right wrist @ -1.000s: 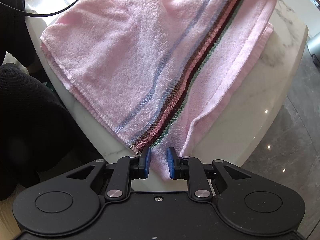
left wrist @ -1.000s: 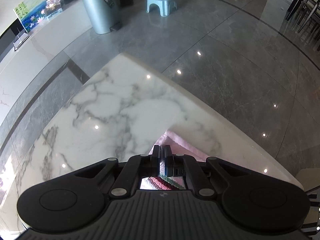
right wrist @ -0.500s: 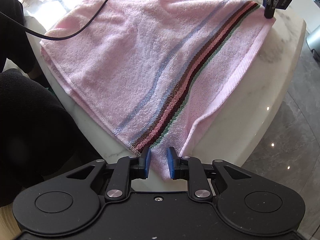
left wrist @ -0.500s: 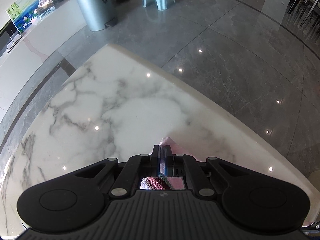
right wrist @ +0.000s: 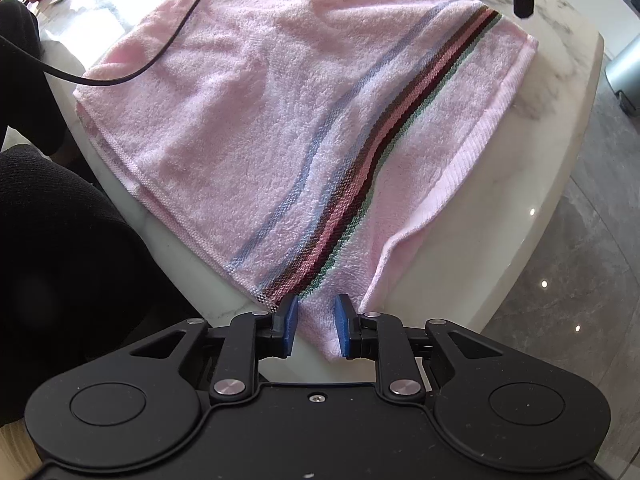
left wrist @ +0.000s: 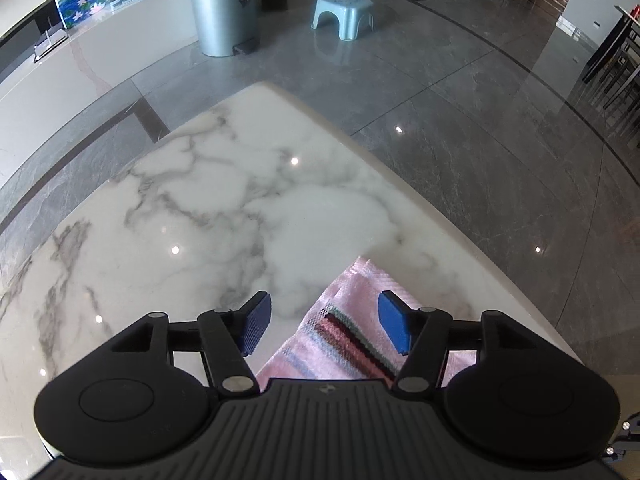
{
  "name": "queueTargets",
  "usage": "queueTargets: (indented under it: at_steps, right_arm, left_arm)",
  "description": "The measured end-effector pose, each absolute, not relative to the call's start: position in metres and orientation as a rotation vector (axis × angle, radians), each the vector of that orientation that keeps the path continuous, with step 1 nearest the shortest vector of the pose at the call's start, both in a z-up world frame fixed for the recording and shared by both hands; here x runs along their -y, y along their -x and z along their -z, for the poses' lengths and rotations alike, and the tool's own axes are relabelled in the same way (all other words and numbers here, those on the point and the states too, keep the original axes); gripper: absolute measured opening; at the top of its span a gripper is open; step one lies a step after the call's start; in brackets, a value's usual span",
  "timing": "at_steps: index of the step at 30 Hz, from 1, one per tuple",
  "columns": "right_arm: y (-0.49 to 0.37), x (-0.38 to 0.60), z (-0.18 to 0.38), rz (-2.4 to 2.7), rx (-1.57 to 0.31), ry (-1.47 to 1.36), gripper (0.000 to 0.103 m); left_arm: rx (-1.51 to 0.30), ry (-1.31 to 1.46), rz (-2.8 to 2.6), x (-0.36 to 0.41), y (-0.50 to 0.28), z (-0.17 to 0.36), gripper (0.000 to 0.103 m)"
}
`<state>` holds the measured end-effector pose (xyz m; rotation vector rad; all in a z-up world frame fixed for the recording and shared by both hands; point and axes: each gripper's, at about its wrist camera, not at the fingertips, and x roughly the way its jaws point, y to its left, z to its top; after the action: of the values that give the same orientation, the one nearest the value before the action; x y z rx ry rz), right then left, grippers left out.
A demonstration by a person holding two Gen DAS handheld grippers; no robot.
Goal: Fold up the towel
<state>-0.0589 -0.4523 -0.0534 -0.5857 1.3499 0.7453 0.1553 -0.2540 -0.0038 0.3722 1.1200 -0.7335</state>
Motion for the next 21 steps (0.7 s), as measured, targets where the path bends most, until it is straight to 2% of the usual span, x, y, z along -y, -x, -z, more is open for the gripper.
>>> queueTargets:
  at_steps: [5,10,14,17,21]
  right_arm:
    - [0.067,0.454,0.055,-0.704,-1.358,0.604,0.019]
    - [0.080,0.459,0.045,-0.670,-1.329,0.615,0.026]
    - [0.090,0.467,0.029,-0.628,-1.280,0.574,0.029]
    - [0.047,0.427,0.018,-0.586,-1.273,0.541,0.029]
    - [0.042,0.419,0.017,-0.548,-1.235,0.517,0.029]
  left_arm:
    - [-1.110,-0.360,0.696,0.202,-0.140,-0.026,0.058]
    - [-1.105,-0.378,0.733,0.156,-0.102,-0.042,0.058]
    - [-1.087,-0.417,0.789,0.126,-0.057,-0.047,0.058]
    - [-1.068,-0.440,0.827,0.107,-0.021,-0.048,0.058]
    - [-1.048,-0.472,0.865,0.089,0.031,-0.035,0.057]
